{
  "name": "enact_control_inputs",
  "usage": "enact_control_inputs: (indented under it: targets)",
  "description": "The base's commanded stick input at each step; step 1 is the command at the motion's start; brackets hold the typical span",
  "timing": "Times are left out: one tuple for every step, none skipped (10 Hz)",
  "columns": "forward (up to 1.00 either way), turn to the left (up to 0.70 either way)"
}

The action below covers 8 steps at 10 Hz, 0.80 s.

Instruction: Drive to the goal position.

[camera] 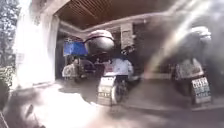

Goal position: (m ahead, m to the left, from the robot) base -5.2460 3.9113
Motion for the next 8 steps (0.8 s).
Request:
enact_control_inputs:
  targets:
    - [0.00, 0.45]
    - [0.00, 0.45]
    - [0.00, 0.45]
    - [0.00, 0.45]
    - [0.00, 0.45]
    - [0.00, 0.45]
    - [0.00, 0.45]
    - [0.00, 0.45]
